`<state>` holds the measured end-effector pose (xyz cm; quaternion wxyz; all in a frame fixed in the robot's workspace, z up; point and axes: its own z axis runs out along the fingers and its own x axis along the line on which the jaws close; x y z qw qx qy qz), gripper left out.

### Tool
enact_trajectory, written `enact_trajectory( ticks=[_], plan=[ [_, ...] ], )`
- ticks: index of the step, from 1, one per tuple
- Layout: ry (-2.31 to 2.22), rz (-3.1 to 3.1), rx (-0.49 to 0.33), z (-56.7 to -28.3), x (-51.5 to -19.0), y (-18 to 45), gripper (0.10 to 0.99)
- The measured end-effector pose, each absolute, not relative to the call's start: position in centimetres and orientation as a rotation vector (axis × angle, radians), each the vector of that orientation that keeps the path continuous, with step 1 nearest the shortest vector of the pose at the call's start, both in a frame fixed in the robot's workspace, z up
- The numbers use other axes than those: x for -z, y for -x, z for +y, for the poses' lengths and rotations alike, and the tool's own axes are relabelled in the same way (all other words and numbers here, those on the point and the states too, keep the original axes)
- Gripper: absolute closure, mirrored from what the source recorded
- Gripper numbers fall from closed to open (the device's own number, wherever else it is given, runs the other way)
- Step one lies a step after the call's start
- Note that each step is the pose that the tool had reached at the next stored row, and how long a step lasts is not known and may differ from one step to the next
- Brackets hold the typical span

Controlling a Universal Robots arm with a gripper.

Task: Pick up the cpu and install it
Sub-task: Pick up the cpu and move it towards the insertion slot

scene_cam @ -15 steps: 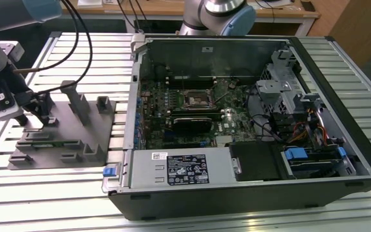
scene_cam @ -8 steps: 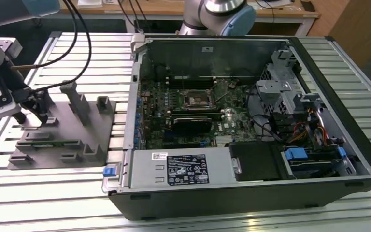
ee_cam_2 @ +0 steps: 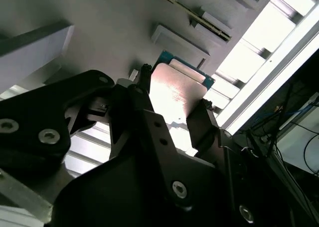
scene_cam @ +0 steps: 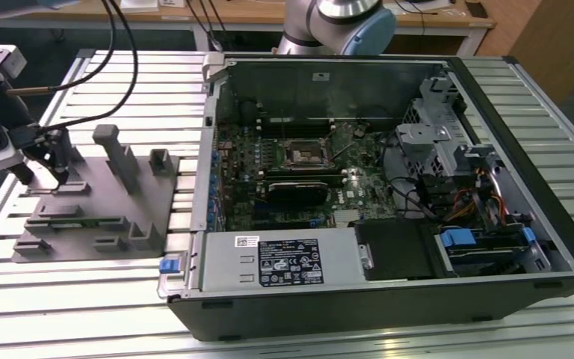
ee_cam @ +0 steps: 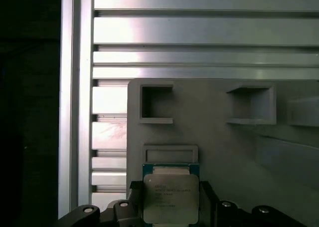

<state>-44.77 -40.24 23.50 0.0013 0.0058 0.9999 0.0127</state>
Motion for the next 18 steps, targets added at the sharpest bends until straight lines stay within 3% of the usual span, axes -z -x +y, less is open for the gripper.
enact_trajectory(
  ticks=[18],
  plan=[
    [-0.018, 3.139, -0.039, -40.2, -26.4, 44.8, 0.549]
  ],
)
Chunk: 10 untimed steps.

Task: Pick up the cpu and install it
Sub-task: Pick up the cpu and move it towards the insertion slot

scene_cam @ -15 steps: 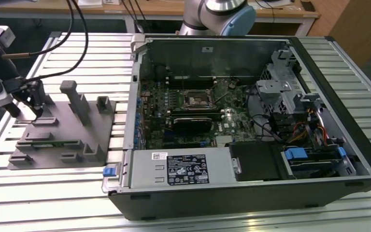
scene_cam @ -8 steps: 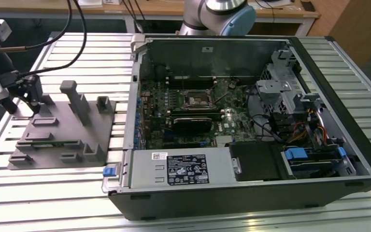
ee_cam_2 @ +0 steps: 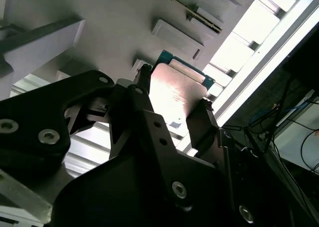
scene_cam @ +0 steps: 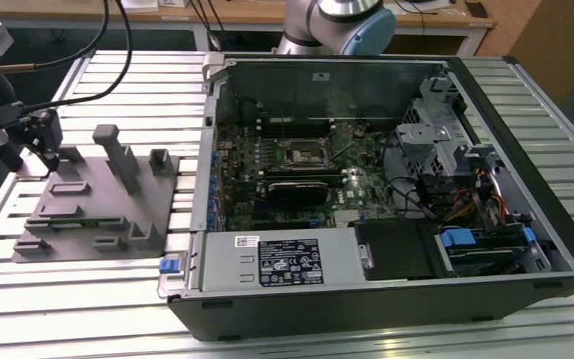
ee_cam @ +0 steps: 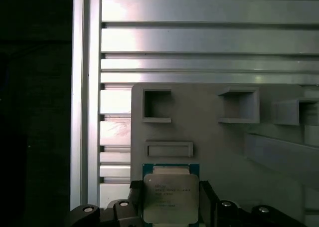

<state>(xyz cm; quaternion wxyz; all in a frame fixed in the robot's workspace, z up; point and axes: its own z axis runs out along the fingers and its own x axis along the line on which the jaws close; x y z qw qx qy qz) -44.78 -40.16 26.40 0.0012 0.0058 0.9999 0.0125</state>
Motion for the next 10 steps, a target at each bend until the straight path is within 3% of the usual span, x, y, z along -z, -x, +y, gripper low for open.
enact_trajectory(
  ticks=[10],
  plan=[
    [-0.018, 3.139, -0.039, -40.2, -27.8, 44.8, 0.549]
  ],
)
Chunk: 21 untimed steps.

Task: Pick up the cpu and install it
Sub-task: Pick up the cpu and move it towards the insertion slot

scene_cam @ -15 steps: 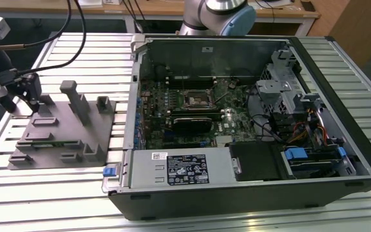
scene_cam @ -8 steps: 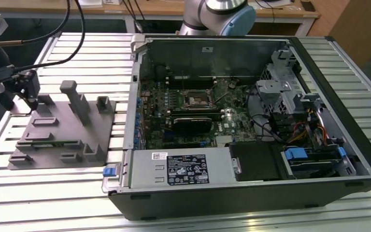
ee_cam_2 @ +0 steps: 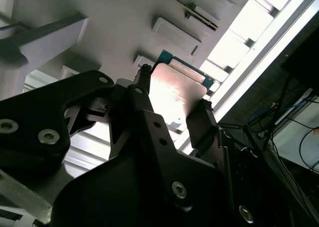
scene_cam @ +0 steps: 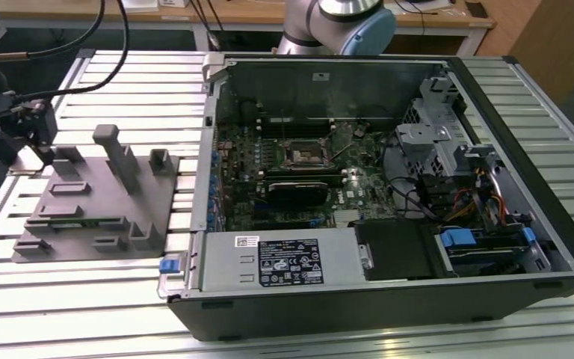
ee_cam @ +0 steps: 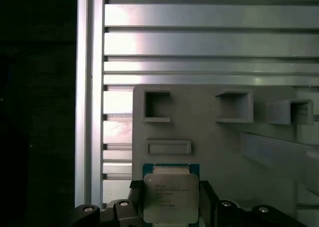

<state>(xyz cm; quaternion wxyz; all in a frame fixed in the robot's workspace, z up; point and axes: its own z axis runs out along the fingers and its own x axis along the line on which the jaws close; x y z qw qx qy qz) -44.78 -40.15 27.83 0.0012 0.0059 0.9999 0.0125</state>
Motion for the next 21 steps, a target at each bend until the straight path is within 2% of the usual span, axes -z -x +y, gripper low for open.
enact_trajectory(
  ticks=[21],
  plan=[
    [-0.018, 3.139, -0.039, -40.1, -31.0, 44.8, 0.549]
  ],
)
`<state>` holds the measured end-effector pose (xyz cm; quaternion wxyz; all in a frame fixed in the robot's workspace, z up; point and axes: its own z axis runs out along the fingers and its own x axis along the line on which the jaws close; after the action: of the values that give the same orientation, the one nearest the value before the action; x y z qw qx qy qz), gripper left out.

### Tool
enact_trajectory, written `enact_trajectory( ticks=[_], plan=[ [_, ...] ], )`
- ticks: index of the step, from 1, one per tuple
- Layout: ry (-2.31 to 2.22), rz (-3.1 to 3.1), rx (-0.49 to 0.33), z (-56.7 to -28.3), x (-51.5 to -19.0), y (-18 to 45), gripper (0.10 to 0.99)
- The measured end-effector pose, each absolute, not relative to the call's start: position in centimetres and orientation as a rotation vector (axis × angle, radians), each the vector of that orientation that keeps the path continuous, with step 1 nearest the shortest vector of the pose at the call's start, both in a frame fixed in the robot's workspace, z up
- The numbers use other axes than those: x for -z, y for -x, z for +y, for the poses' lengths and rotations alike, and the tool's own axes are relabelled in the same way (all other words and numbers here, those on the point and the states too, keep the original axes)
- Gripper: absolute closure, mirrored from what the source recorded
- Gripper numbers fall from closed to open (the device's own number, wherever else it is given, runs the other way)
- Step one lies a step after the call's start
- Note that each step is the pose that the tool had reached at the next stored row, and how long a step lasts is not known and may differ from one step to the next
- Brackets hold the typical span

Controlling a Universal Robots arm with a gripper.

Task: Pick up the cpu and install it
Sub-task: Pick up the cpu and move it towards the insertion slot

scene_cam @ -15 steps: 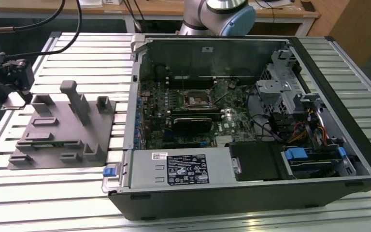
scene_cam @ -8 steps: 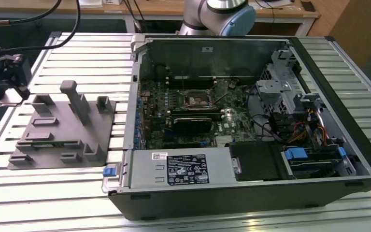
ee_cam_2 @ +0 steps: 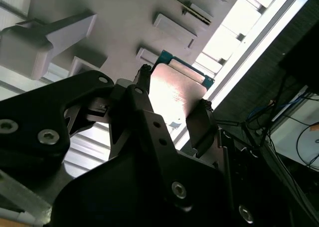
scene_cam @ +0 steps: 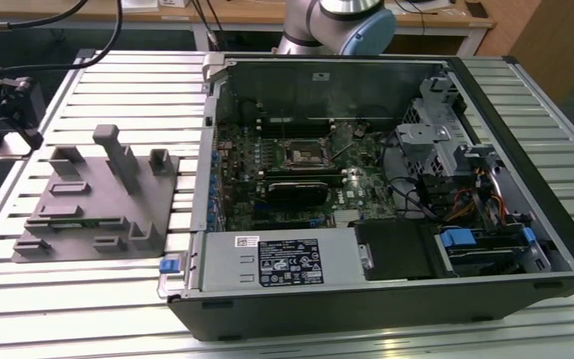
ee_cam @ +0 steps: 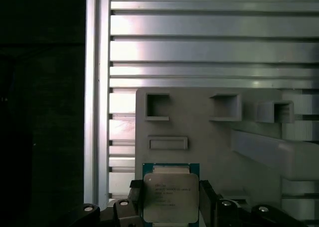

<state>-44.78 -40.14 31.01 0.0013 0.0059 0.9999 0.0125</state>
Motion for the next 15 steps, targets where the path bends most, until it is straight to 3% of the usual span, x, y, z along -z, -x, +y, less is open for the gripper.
enact_trajectory(
  ticks=[15],
  plan=[
    [-0.018, 3.139, -0.039, -40.1, -32.7, 44.8, 0.549]
  ],
)
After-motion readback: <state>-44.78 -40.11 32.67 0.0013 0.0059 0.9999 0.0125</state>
